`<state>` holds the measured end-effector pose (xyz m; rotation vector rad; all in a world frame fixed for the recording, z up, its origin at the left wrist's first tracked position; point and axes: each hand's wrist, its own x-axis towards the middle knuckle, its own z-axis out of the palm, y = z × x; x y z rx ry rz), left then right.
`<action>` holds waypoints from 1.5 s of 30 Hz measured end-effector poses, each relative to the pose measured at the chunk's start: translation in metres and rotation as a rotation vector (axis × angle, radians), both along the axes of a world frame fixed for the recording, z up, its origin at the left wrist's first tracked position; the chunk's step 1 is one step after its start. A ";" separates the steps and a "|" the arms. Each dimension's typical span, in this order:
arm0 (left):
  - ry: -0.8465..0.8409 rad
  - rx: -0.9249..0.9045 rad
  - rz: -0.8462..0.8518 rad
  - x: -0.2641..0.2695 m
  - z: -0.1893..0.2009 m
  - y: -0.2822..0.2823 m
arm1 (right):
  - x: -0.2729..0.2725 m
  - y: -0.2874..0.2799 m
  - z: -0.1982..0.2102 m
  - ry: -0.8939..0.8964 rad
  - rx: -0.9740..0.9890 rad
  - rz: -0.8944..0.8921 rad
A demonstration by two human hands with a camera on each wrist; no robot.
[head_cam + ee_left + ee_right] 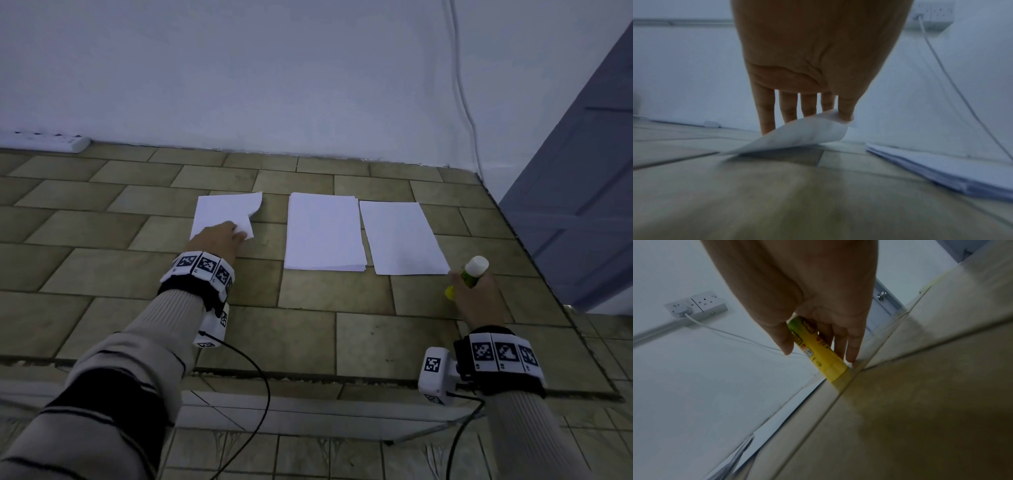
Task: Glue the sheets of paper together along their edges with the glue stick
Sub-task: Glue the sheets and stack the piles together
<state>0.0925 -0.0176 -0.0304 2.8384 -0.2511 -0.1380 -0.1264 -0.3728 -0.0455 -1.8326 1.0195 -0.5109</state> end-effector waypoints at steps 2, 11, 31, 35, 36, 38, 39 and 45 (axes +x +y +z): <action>-0.042 -0.046 0.010 -0.006 0.019 -0.005 | 0.000 -0.001 -0.001 0.000 -0.013 0.006; 0.038 -0.330 -0.535 -0.065 0.059 -0.041 | 0.002 -0.005 -0.005 0.043 -0.038 0.037; 0.147 0.129 -0.997 -0.123 -0.010 -0.031 | 0.001 -0.008 -0.005 0.122 -0.115 0.096; 0.168 0.011 -0.814 -0.128 -0.011 -0.031 | 0.000 -0.003 0.003 0.097 -0.133 0.175; 0.147 0.030 -0.747 -0.130 -0.011 -0.032 | 0.000 -0.001 0.004 0.096 -0.147 0.207; 0.111 0.123 -0.595 -0.137 -0.010 -0.034 | 0.001 0.005 0.006 0.102 -0.156 0.271; 0.104 0.171 -0.534 -0.140 -0.010 -0.035 | 0.001 0.009 0.007 0.099 -0.150 0.300; 0.029 0.276 -0.549 -0.147 -0.030 -0.025 | 0.003 0.040 0.013 -0.030 -0.024 0.540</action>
